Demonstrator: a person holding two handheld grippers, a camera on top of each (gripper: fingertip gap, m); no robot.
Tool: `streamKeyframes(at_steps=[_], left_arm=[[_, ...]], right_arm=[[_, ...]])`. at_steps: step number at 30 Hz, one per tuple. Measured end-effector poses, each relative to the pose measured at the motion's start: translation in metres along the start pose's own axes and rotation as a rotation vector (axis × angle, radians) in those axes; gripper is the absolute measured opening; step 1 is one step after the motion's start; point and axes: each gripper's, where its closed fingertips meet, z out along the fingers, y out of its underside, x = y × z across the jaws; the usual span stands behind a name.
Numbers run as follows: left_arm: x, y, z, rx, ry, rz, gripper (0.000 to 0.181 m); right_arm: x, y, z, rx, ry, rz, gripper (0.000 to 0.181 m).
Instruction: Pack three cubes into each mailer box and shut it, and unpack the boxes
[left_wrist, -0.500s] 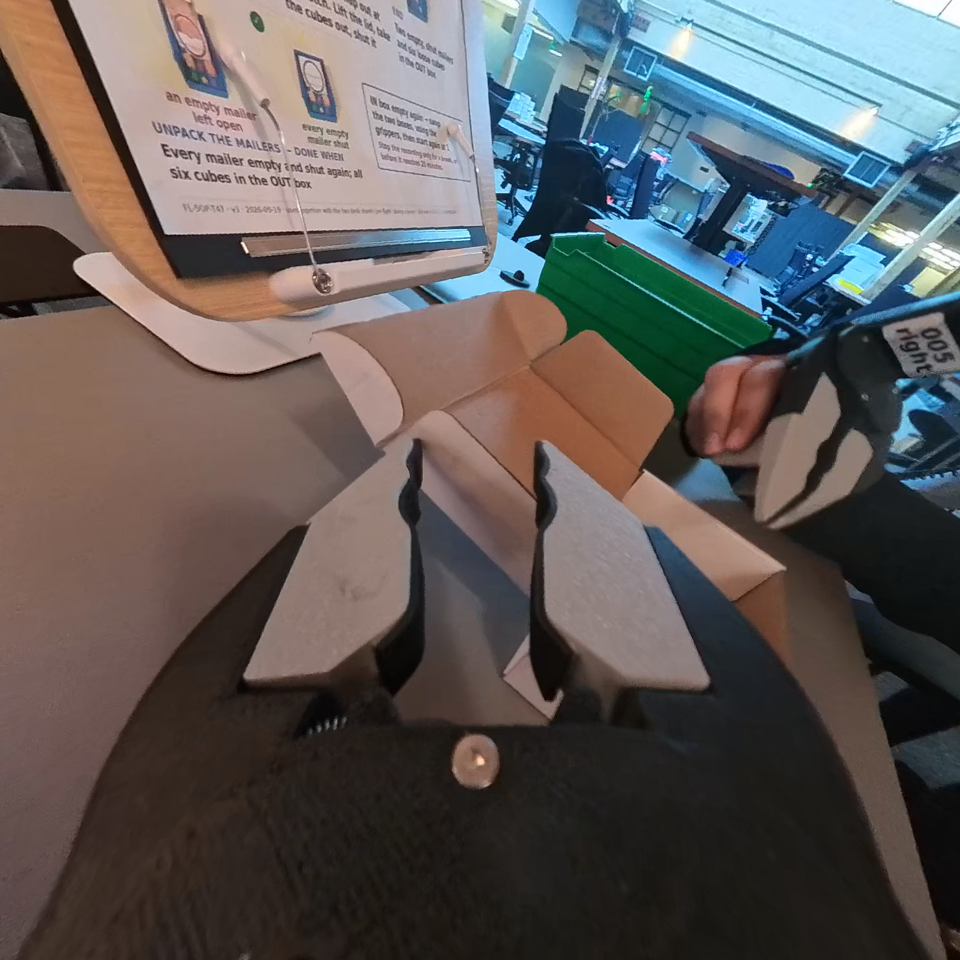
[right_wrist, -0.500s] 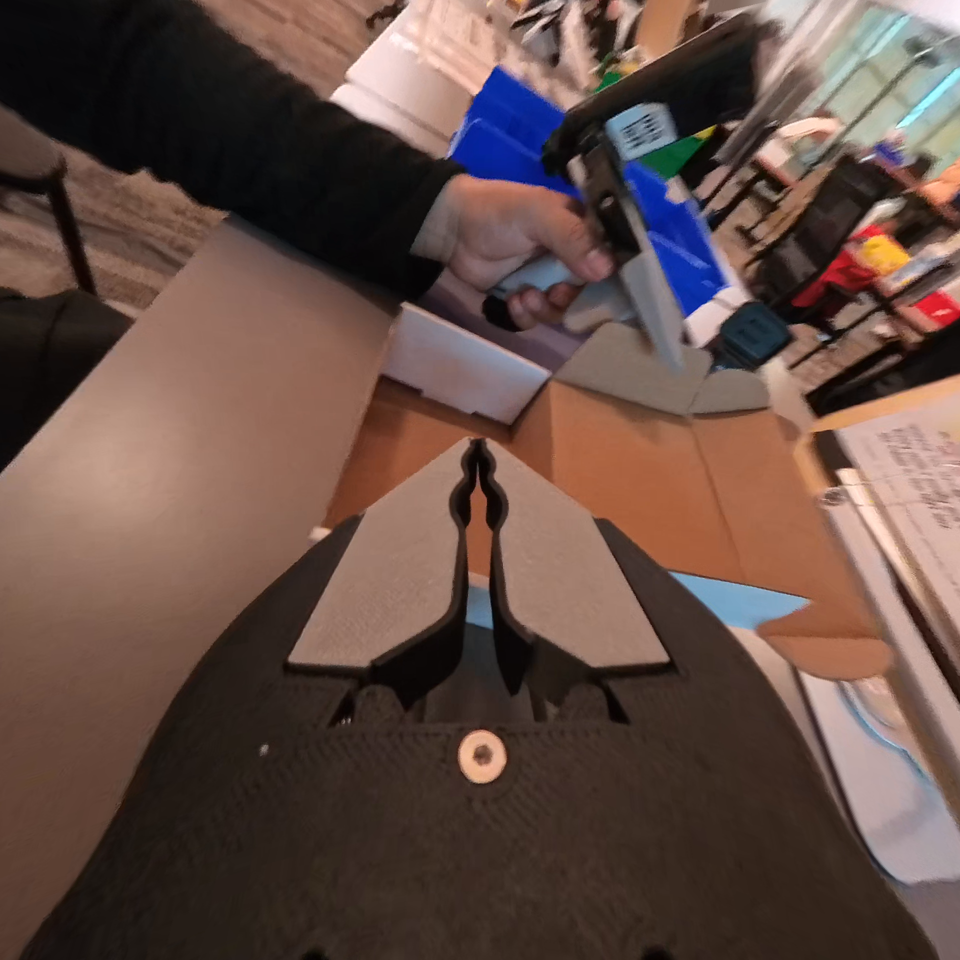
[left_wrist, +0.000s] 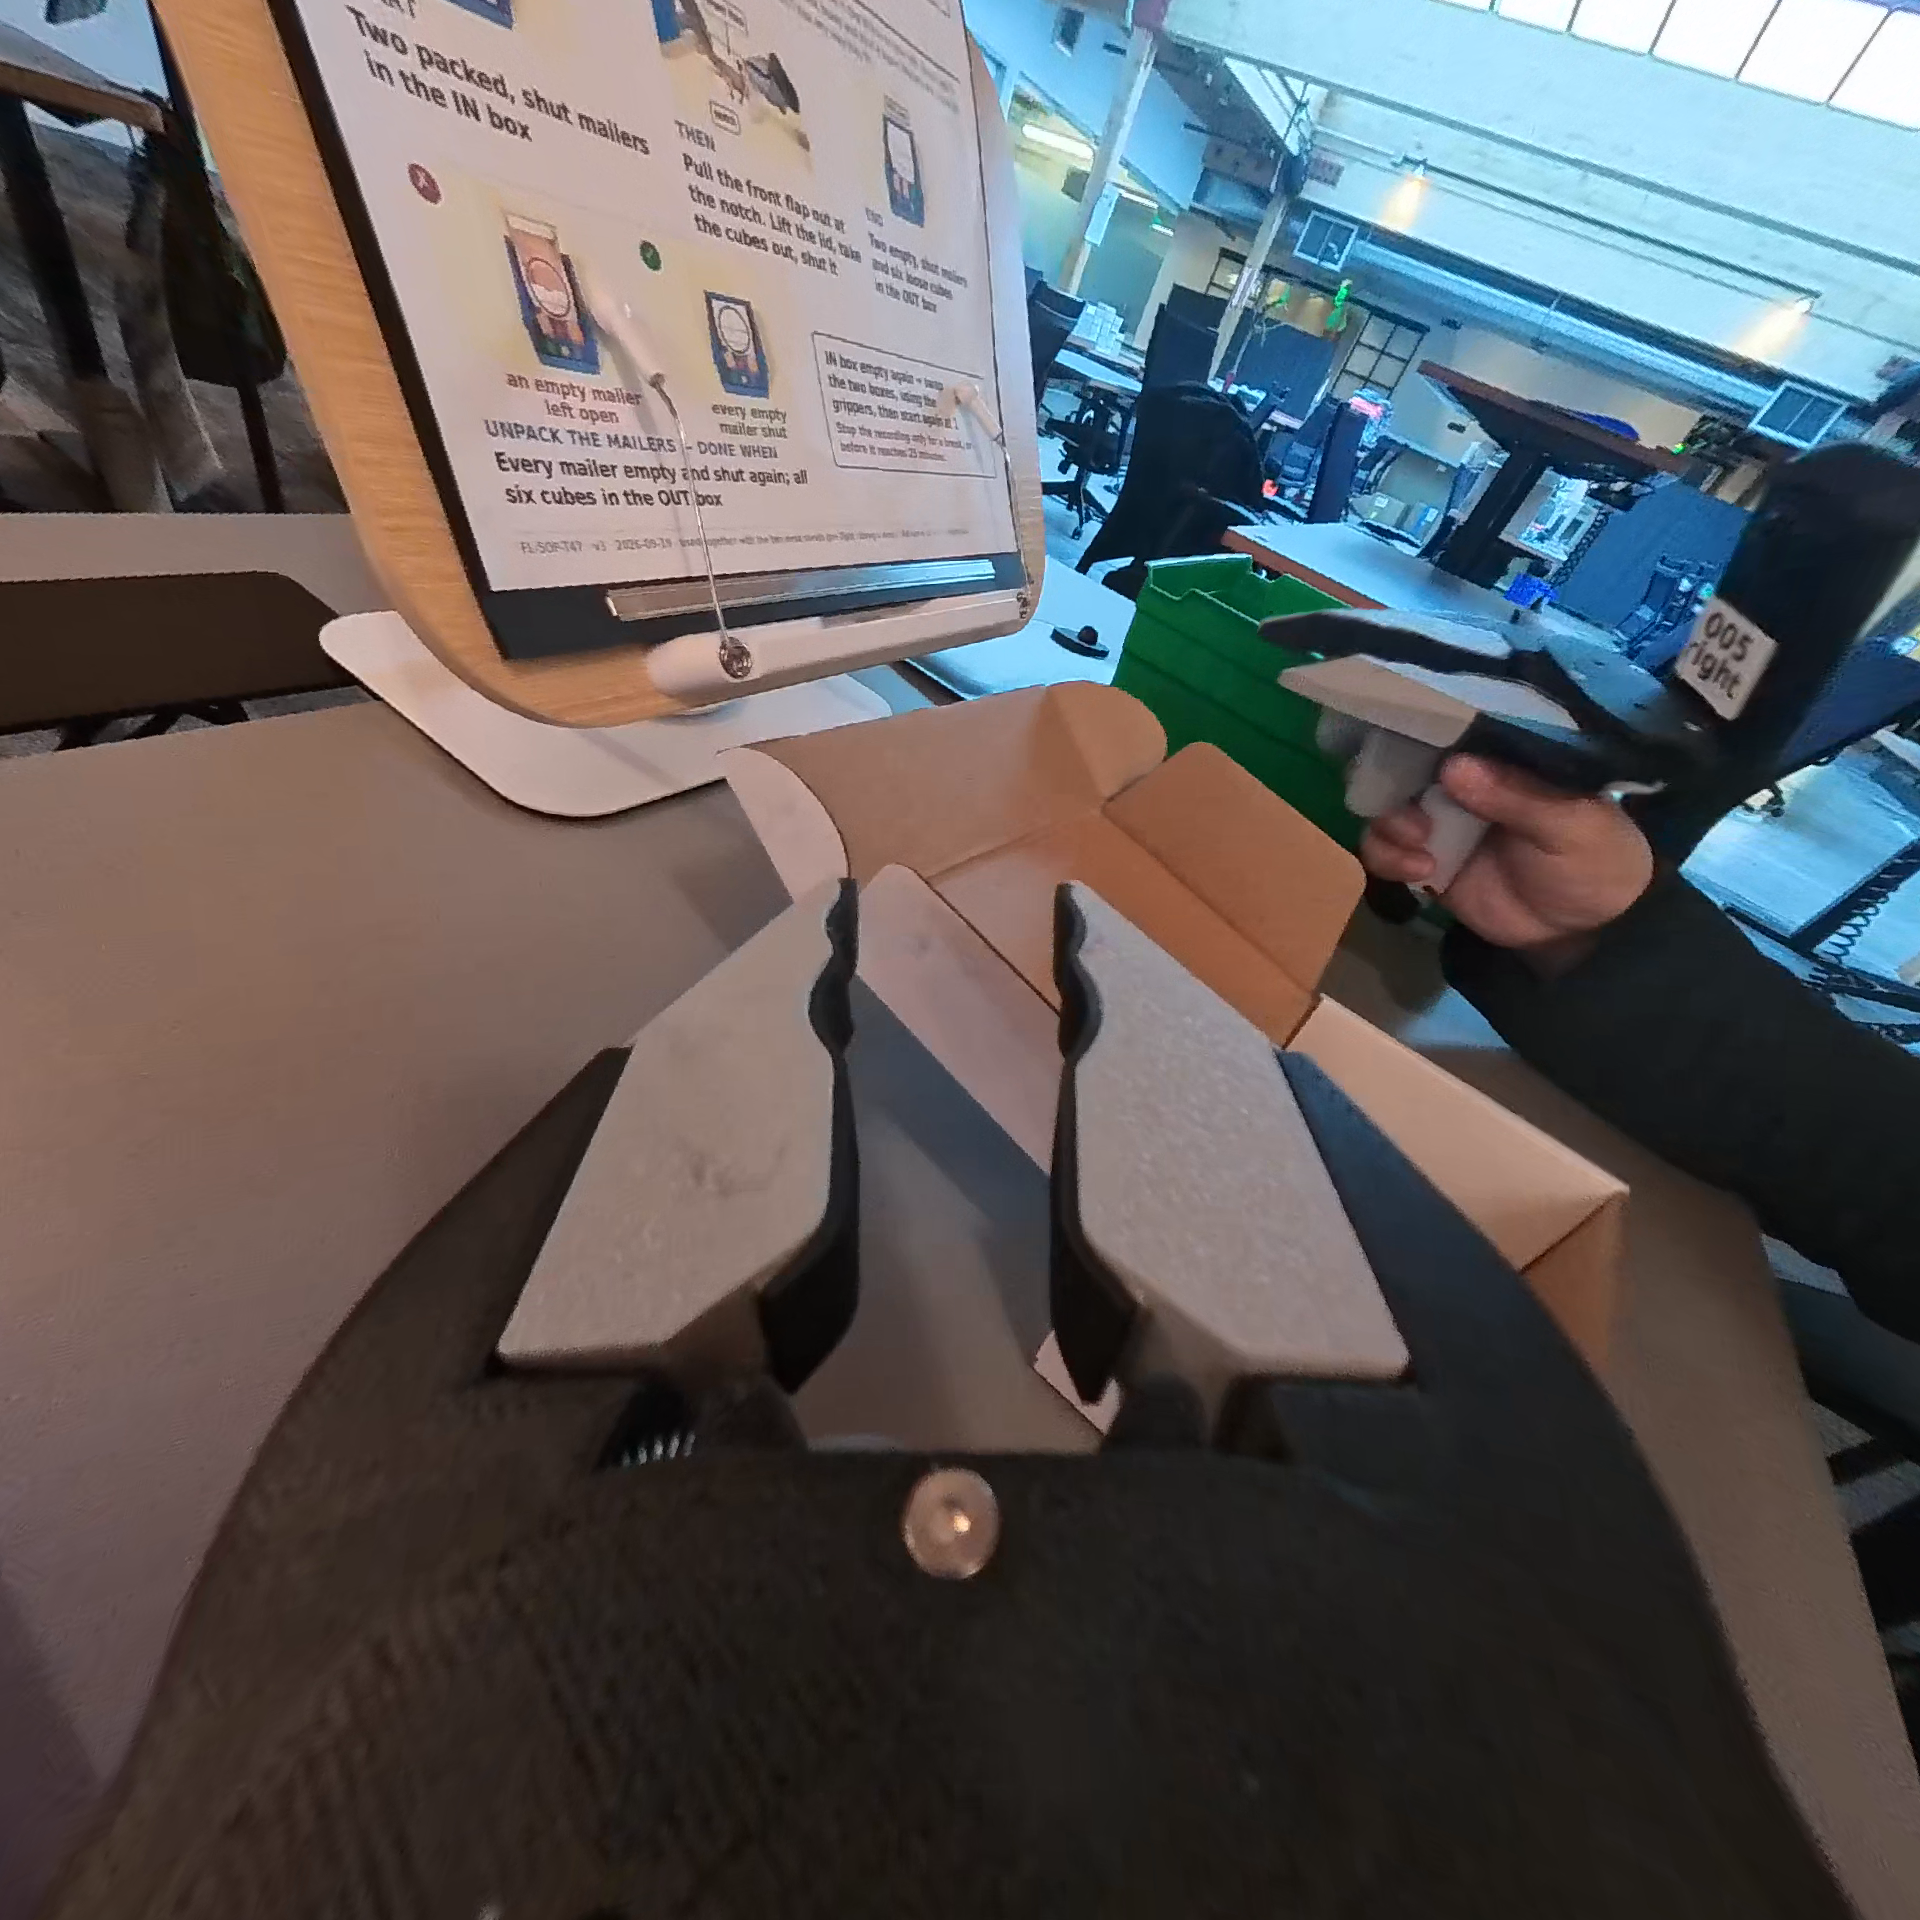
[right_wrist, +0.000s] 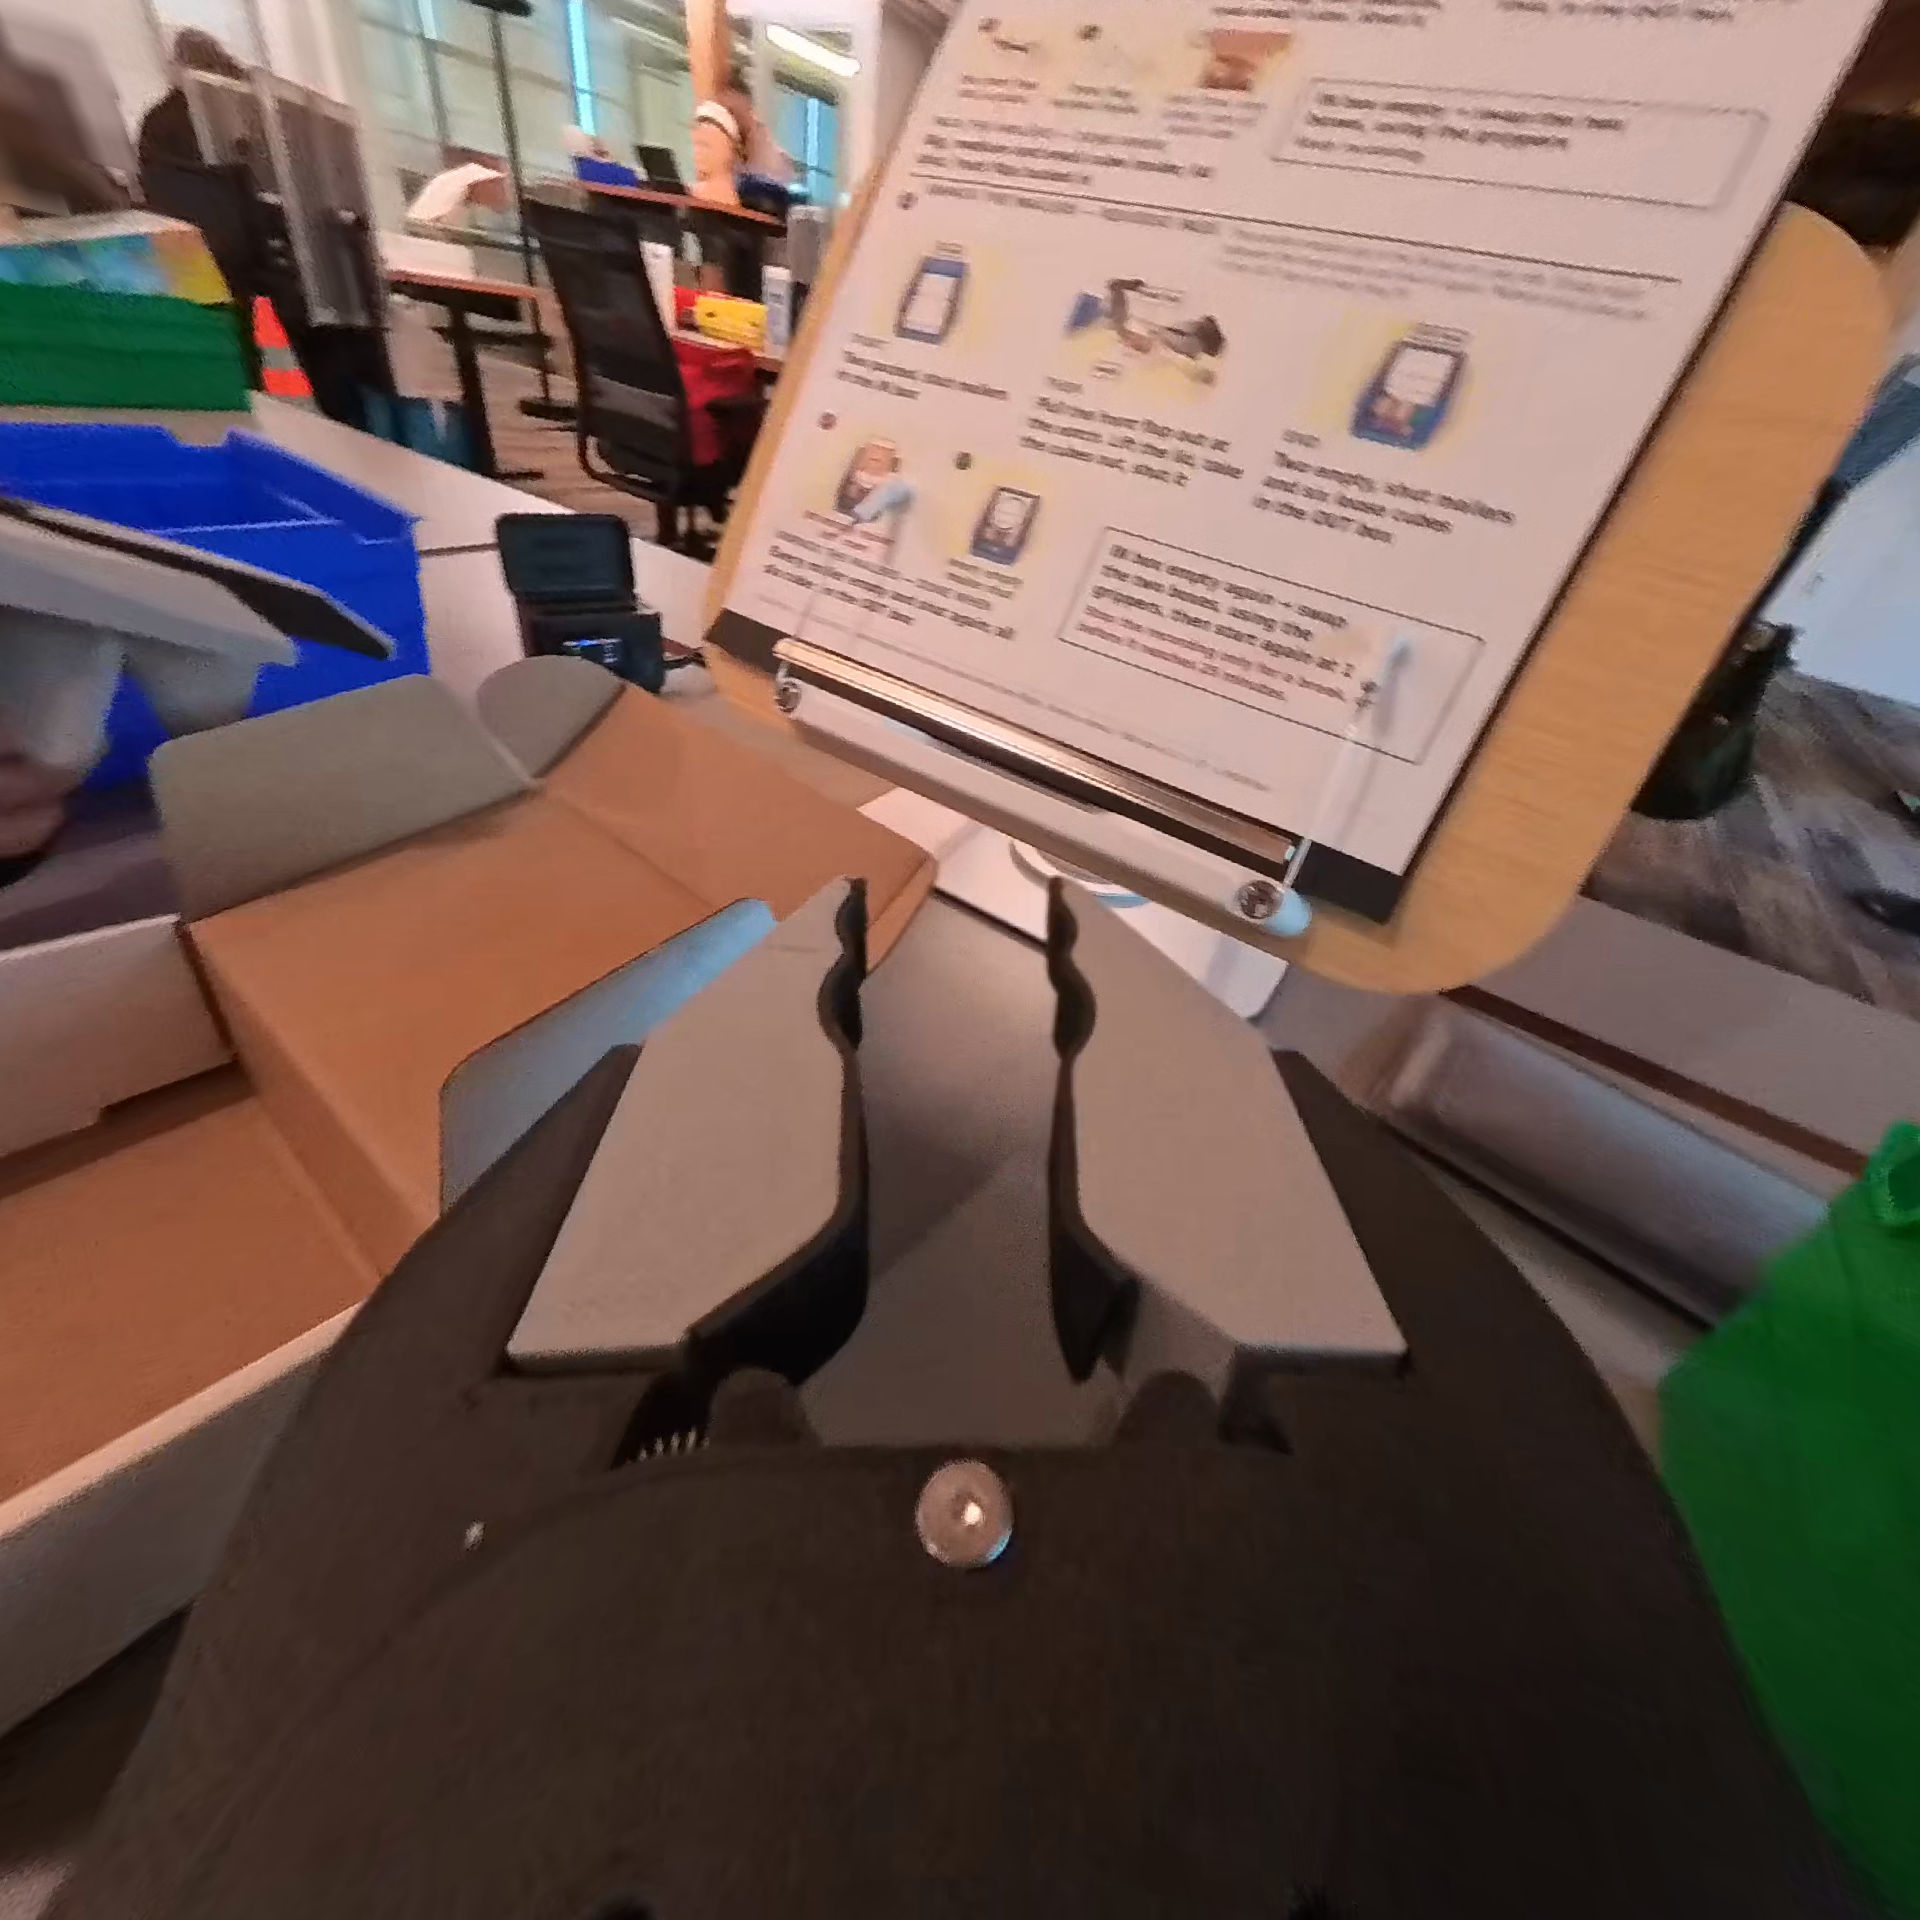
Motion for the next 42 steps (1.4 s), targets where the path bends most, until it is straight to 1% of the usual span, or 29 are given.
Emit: streamKeyframes(at_steps=[1, 3, 7, 11, 13, 15, 17, 19, 22, 25, 26, 29, 31, 33, 37, 42], left_arm=[[0.0, 0.001, 0.0, -0.003, -0.002, 0.0, 0.036], [-0.001, 0.004, 0.002, -0.019, -0.008, -0.001, 0.036], [0.0, 0.009, 0.005, -0.047, -0.005, 0.012, 0.036], [0.01, 0.013, 0.008, -0.07, 0.034, 0.045, 0.035], [0.025, 0.014, 0.009, -0.079, 0.111, 0.066, 0.035], [0.048, 0.017, 0.009, -0.098, 0.227, 0.115, 0.031], [0.07, 0.024, 0.007, -0.136, 0.322, 0.187, 0.024], [0.085, 0.035, 0.006, -0.187, 0.38, 0.242, 0.023], [0.105, 0.055, 0.006, -0.275, 0.482, 0.292, 0.022], [0.119, 0.088, 0.003, -0.424, 0.571, 0.337, 0.022], [0.123, 0.094, 0.002, -0.45, 0.593, 0.361, 0.016], [0.13, 0.105, -0.001, -0.484, 0.625, 0.417, 0.01], [0.13, 0.107, -0.001, -0.49, 0.619, 0.437, 0.011], [0.126, 0.111, -0.001, -0.511, 0.603, 0.453, 0.008], [0.121, 0.115, 0.0, -0.53, 0.569, 0.502, 0.005], [0.117, 0.116, 0.002, -0.538, 0.543, 0.528, 0.004]], right_arm=[[0.005, 0.0, 0.0, 0.002, 0.022, 0.019, 0.038], [0.011, 0.002, 0.0, 0.003, 0.053, 0.043, 0.044], [0.011, 0.011, 0.005, -0.044, 0.05, 0.06, 0.047], [-0.011, 0.011, 0.008, -0.035, -0.055, 0.041, 0.041], [-0.018, 0.013, 0.009, -0.048, -0.073, 0.023, 0.041], [-0.019, 0.015, 0.01, -0.058, -0.068, 0.001, 0.041], [-0.018, 0.015, 0.01, -0.06, -0.066, -0.002, 0.041], [-0.018, 0.014, 0.009, -0.055, -0.073, 0.013, 0.041], [-0.024, 0.011, 0.008, -0.041, -0.109, 0.025, 0.04], [-0.035, 0.007, 0.007, -0.026, -0.161, 0.023, 0.043], [-0.039, 0.007, 0.007, -0.028, -0.181, 0.022, 0.045], [-0.045, 0.013, 0.009, -0.061, -0.196, 0.018, 0.048], [-0.044, 0.019, 0.011, -0.088, -0.185, 0.009, 0.051], [-0.042, 0.025, 0.013, -0.116, -0.182, 0.02, 0.055], [-0.049, 0.037, 0.016, -0.179, -0.233, 0.085, 0.061], [-0.063, 0.047, 0.015, -0.23, -0.314, 0.067, 0.054]])
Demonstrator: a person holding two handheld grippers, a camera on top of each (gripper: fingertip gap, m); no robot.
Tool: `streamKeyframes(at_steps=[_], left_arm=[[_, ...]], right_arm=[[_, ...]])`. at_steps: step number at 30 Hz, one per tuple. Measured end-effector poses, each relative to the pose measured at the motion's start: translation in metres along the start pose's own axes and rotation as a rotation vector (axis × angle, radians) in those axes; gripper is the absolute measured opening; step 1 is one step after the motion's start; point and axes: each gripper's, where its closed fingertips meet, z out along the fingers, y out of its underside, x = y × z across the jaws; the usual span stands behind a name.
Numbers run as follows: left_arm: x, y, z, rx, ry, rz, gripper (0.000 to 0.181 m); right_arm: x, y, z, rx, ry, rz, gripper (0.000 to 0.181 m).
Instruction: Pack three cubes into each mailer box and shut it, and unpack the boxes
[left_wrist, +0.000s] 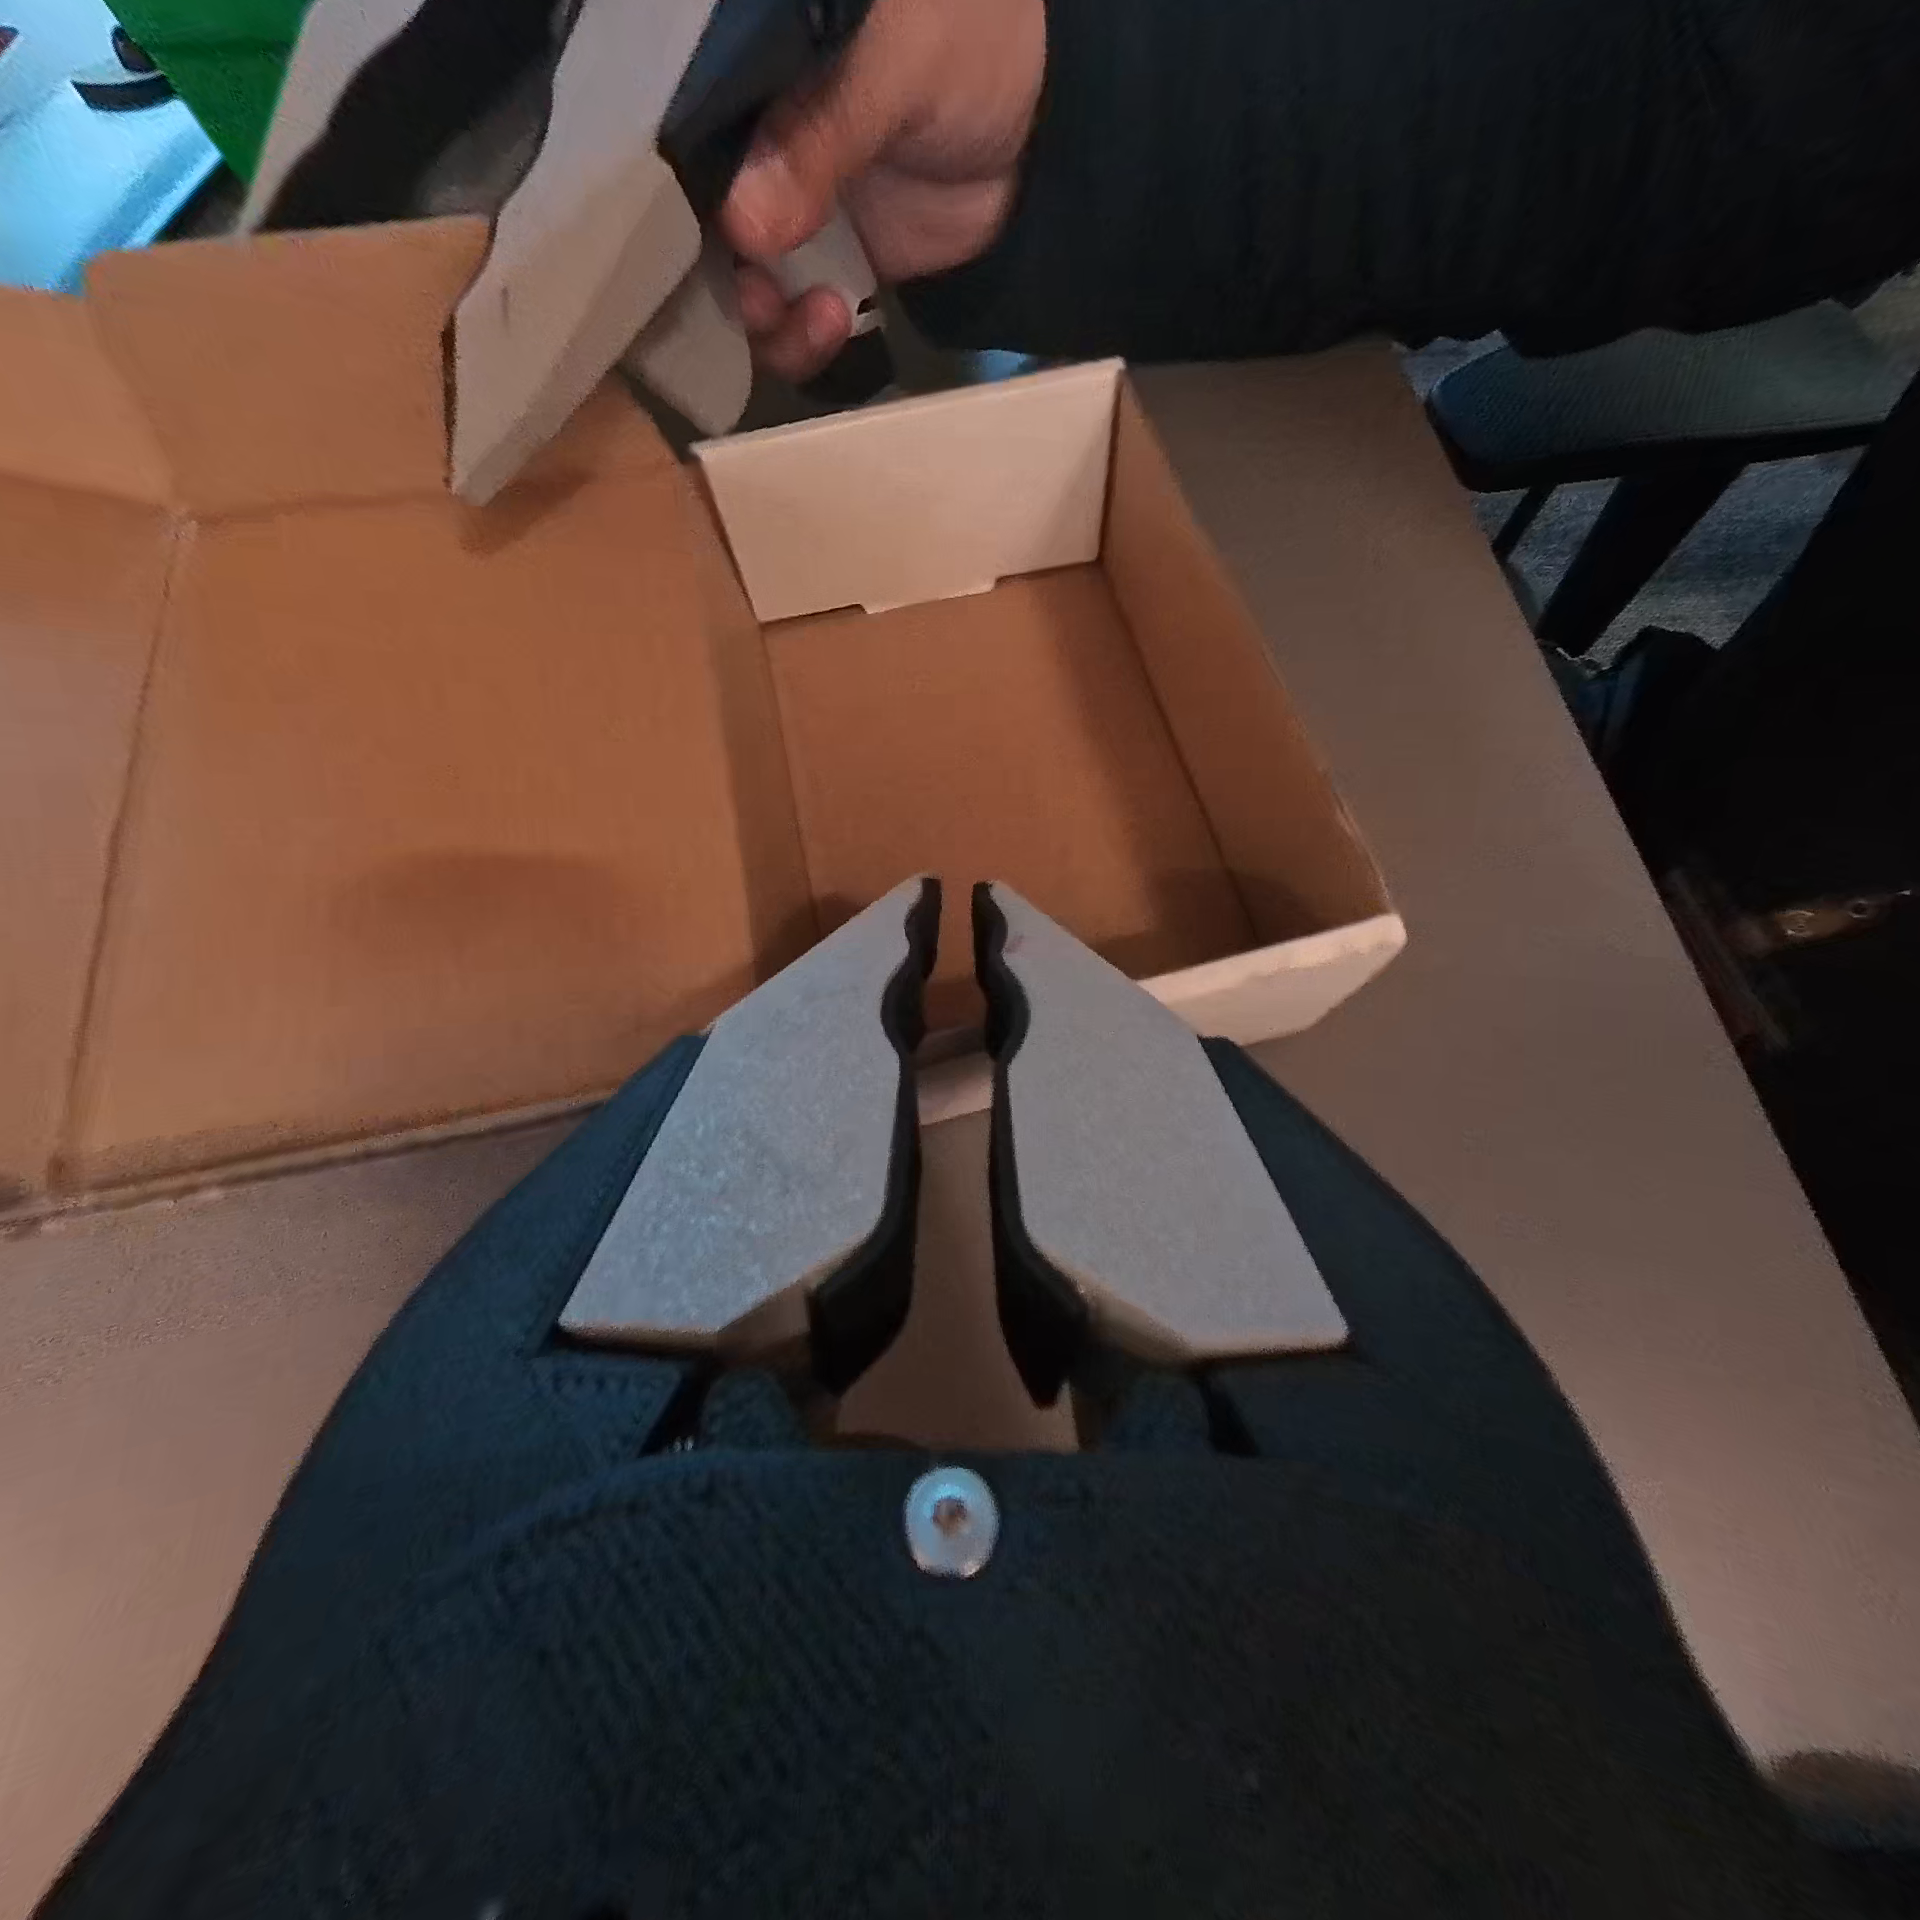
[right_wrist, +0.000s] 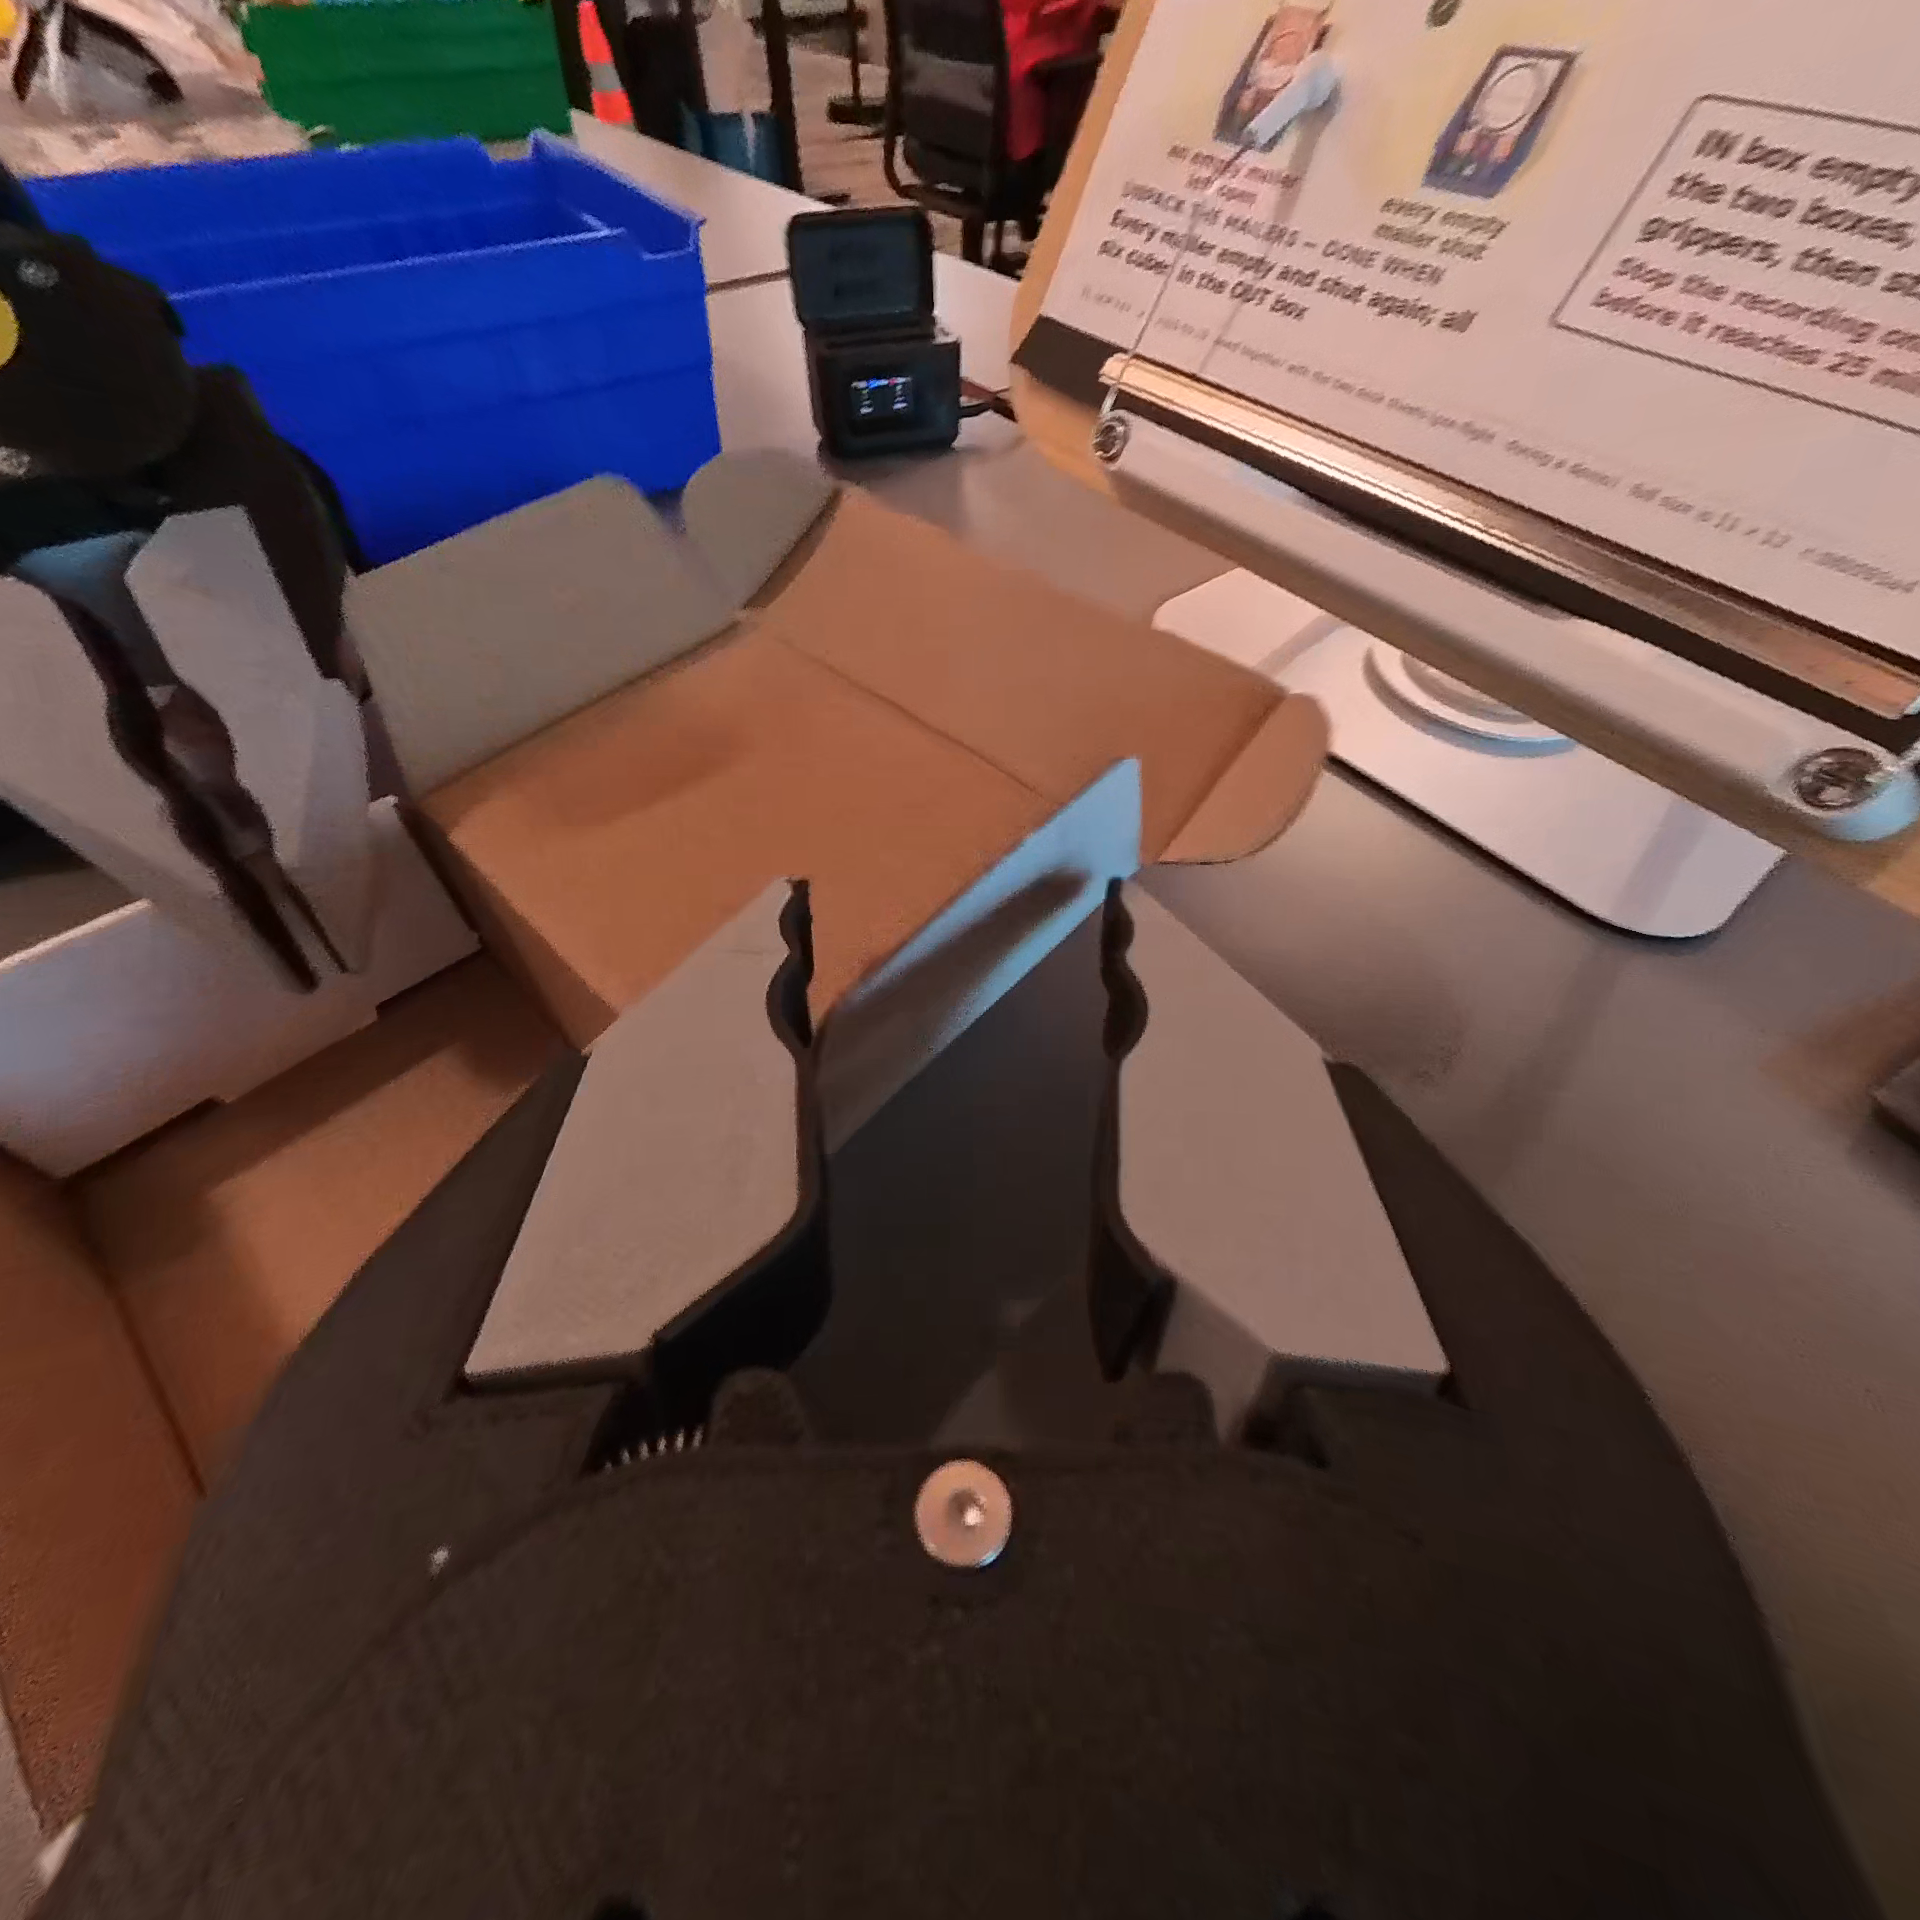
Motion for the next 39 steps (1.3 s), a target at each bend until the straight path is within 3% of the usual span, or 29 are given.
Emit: streamKeyframes(at_steps=[11, 17, 21, 26, 31, 39], left_arm=[[-0.007, 0.005, 0.0, -0.026, -0.041, -0.006, 0.003], [-0.005, 0.003, 0.001, -0.018, -0.038, 0.011, 0.0], [-0.005, 0.003, 0.001, -0.017, -0.039, 0.024, 0.0], [-0.005, 0.003, 0.001, -0.021, -0.045, 0.036, 0.0], [-0.012, 0.006, 0.0, -0.048, -0.098, 0.061, 0.0], [-0.018, 0.006, 0.0, -0.057, -0.157, 0.094, 0.0]], right_arm=[[0.002, -0.005, -0.005, 0.03, -0.051, 0.047, 0.038], [0.009, -0.006, -0.006, 0.046, -0.026, 0.075, 0.051], [0.001, -0.003, -0.004, 0.033, -0.108, 0.185, 0.059], [-0.003, 0.006, -0.002, -0.012, -0.185, 0.274, 0.049], [-0.005, -0.009, -0.01, 0.058, -0.254, 0.321, 0.044], [0.002, -0.004, -0.021, 0.019, -0.269, 0.27, 0.025]])
